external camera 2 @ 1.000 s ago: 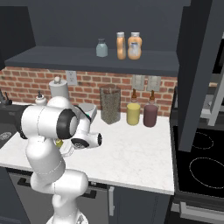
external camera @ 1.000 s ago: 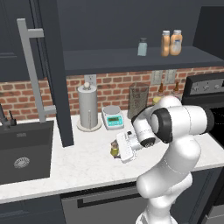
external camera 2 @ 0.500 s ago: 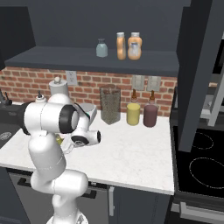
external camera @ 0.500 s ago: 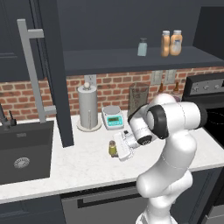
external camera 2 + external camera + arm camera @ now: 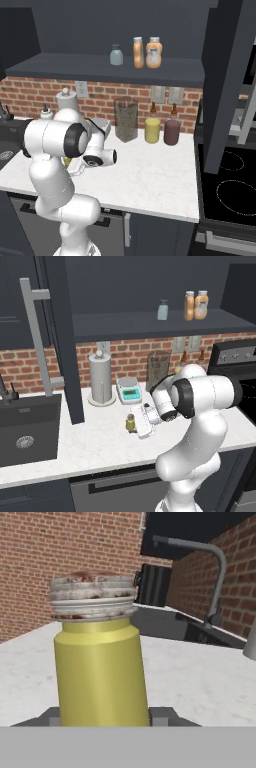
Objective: Put the shaker and condiment bottle from the counter next to their counterparts in the cabinet.
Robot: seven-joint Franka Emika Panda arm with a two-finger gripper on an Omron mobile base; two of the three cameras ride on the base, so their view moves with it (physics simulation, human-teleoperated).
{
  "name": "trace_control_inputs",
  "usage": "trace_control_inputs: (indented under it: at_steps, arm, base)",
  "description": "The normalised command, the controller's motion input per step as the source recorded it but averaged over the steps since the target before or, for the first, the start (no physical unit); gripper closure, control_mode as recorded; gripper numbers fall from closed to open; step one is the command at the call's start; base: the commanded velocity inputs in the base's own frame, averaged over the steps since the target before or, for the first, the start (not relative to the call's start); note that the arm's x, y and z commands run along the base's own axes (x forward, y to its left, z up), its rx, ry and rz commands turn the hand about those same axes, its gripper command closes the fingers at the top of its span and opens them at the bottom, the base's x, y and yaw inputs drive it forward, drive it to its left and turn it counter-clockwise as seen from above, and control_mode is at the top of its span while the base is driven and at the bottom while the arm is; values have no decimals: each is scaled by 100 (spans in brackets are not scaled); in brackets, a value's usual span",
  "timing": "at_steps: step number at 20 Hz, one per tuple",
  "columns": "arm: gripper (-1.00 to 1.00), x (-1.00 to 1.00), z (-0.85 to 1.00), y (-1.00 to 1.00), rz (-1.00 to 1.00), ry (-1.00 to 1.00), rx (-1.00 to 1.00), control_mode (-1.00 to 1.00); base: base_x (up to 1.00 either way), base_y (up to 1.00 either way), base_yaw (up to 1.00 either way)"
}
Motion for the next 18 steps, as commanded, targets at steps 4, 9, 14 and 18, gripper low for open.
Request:
trace_control_inputs:
  at_steps: [4,9,14,18]
  arm:
    - [100,-8,59,0,-3,-7,0,-100]
    - [100,0,61,0,-5,-1,0,-100]
    - [100,0,59,0,-10,0,0,-100]
    - [100,0,53,0,-17,0,3,-100]
  base:
    - [0,0,0]
    - [0,0,0]
    - [0,0,0]
    - [0,0,0]
